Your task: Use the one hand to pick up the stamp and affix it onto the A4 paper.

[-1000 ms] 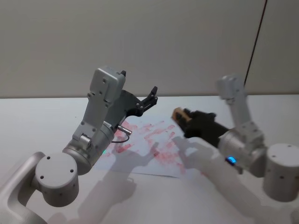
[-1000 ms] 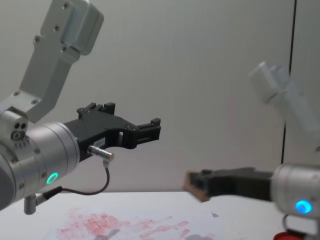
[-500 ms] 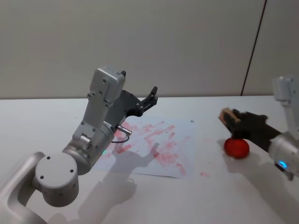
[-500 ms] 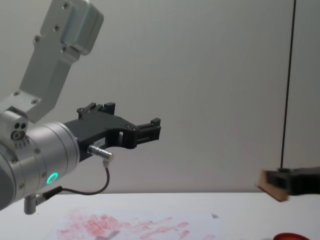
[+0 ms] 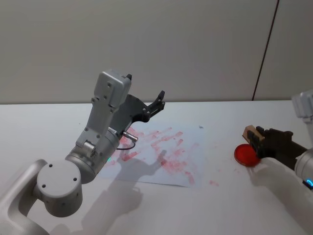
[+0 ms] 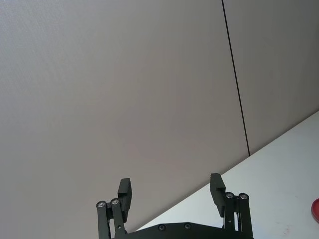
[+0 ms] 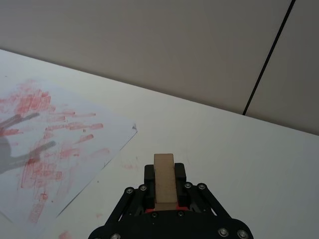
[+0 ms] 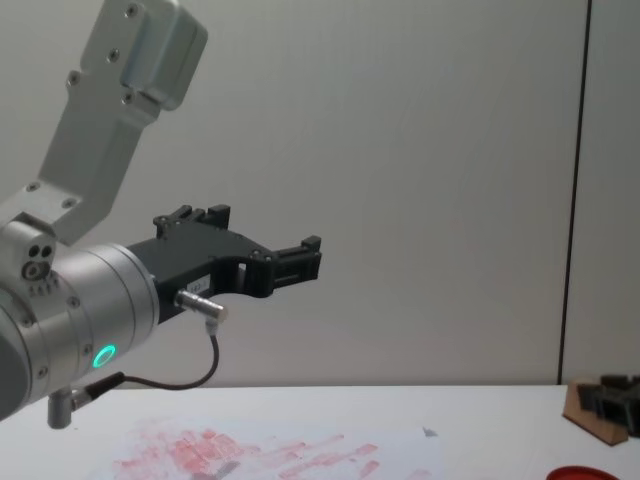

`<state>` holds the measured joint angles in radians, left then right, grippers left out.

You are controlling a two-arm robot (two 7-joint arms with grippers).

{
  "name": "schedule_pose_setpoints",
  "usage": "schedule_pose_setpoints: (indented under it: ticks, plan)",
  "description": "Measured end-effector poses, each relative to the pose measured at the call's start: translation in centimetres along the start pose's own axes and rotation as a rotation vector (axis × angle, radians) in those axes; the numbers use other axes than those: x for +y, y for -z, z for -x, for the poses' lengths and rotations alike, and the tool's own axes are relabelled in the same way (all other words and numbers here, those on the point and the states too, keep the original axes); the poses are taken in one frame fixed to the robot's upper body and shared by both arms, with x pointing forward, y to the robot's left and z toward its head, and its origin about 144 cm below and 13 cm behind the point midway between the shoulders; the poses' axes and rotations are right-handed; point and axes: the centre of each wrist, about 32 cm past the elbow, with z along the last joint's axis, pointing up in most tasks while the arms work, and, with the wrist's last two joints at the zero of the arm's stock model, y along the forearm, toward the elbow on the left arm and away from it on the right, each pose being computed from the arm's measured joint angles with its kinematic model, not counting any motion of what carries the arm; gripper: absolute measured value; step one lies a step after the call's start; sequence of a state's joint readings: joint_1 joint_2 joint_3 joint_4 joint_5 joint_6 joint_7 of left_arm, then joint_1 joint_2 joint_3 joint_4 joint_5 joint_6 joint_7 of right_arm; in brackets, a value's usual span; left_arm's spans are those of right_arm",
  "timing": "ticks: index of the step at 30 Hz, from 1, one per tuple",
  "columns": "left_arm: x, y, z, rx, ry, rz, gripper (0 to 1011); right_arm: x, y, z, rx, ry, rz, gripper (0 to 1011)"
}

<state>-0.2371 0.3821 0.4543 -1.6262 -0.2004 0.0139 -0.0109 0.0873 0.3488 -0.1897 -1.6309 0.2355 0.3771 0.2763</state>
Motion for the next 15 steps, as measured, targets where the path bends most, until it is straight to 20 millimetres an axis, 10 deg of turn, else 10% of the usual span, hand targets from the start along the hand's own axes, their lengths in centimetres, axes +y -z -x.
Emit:
schedule_pose_setpoints:
  ticks: [15]
  plan:
    - [0.0, 0.0, 0.0, 0.0, 0.0, 0.0, 1001, 0.7, 1.2, -0.4, -0.06, -0.002, 0.054, 225]
